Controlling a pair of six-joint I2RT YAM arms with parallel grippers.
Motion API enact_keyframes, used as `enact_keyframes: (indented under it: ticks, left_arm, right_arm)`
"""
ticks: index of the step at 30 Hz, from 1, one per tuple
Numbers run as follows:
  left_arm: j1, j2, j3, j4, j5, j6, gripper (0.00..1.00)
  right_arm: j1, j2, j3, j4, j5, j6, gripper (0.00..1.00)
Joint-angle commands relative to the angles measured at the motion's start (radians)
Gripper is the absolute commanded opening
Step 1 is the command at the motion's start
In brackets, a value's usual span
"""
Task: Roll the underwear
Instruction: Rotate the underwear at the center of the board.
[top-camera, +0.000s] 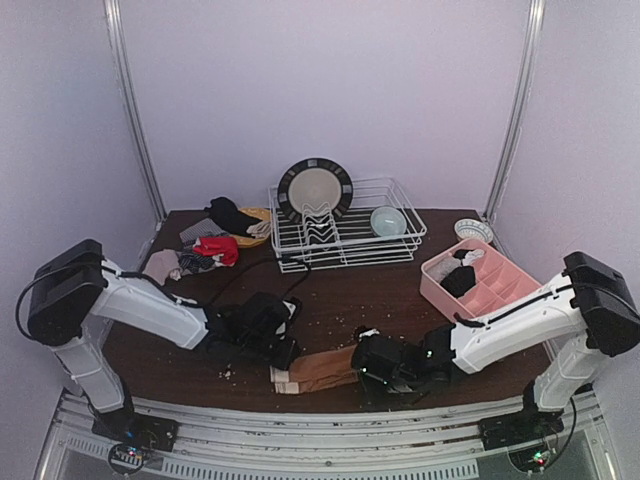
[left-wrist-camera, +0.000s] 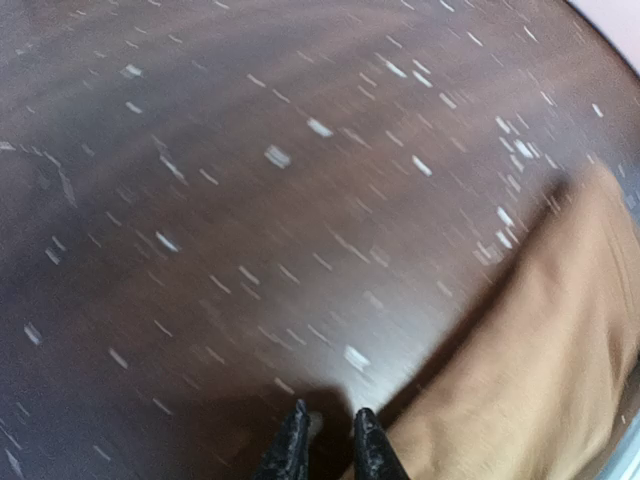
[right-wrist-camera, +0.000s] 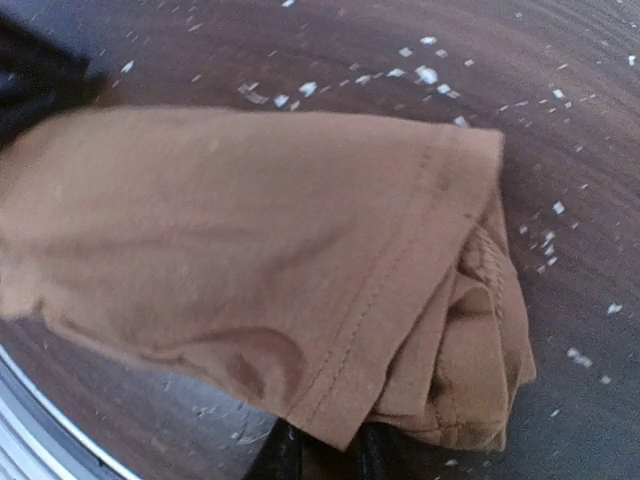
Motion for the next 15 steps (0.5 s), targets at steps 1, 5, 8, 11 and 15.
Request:
enact_keyframes:
  ticks: [1,5,8,11,15]
  left_arm:
    - [-0.108,-0.037,-0.043,-0.063,-0.086,-0.083,0.17]
    - [-0.193,-0.089,-0.067,-0.083,-0.154,-0.161,0.17]
    - [-0.249,-0.111,-0.072,-0.081,-0.202,-0.203,0.19]
    - [-0.288,-0.118,-0.057,-0.111,-0.241,-0.229,0.22]
    - [-0.317,-0.173,-0.047,-0.226,-0.323,-0.279,0.38]
  right_arm:
    - [-0.098,0.022,-0.005,-0.069,-0.014,-0.062,0.22]
    - [-0.187,0.058,0.059,-0.059,-0.057,-0.143,0.26]
    - [-0.231,0.109,0.145,-0.052,-0.095,-0.209,0.29]
    - [-0.243,0.147,0.252,-0.106,-0.101,-0.257,0.32]
    - [-0.230,0.066,0.304,-0.193,-0.085,-0.269,0.37]
